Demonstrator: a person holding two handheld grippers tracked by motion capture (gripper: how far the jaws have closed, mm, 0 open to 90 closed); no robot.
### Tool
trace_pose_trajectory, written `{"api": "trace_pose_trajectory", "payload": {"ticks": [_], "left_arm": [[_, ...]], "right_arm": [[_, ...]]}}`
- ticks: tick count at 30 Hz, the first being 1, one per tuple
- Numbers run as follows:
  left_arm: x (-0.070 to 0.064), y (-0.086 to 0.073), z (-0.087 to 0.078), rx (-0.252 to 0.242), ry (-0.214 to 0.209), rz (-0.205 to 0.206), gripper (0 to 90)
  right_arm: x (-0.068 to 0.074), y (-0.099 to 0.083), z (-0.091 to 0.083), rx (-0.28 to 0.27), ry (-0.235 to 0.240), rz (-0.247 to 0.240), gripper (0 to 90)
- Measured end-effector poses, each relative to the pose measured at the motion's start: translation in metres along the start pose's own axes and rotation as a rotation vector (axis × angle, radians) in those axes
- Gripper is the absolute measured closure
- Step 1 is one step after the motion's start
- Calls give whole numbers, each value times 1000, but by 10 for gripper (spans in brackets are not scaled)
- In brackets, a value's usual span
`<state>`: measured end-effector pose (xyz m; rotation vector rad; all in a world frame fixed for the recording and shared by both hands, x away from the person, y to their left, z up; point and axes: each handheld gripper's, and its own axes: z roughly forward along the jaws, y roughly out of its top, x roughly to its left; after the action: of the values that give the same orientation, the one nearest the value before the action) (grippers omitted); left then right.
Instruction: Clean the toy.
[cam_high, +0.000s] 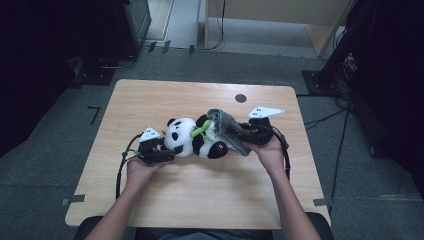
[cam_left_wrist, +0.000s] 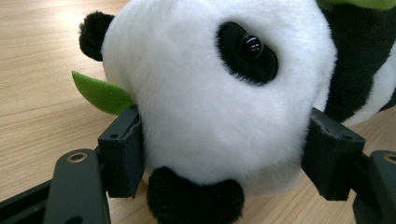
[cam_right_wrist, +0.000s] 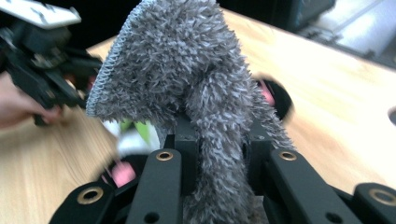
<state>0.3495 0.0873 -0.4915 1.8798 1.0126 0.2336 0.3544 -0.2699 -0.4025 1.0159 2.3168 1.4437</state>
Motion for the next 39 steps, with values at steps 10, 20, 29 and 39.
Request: {"api": "trace_pose_trajectory", "payload": {"ticks": [10,20,29,39], "left_arm": [[-2,0,-1,-6,5,2,256],[-3,0,-2,-8,5,-6,257],[-3,-1,-2,-6,14,-25,263],[-4,-1,-3,3,19,-22,275]], "right_arm": [[33,40,41,71,64,-106,739],[69,54,90,180,102,-215,725],[89,57,122,218,51,-320,706],[98,42,121,274,104,-405,729]]}}
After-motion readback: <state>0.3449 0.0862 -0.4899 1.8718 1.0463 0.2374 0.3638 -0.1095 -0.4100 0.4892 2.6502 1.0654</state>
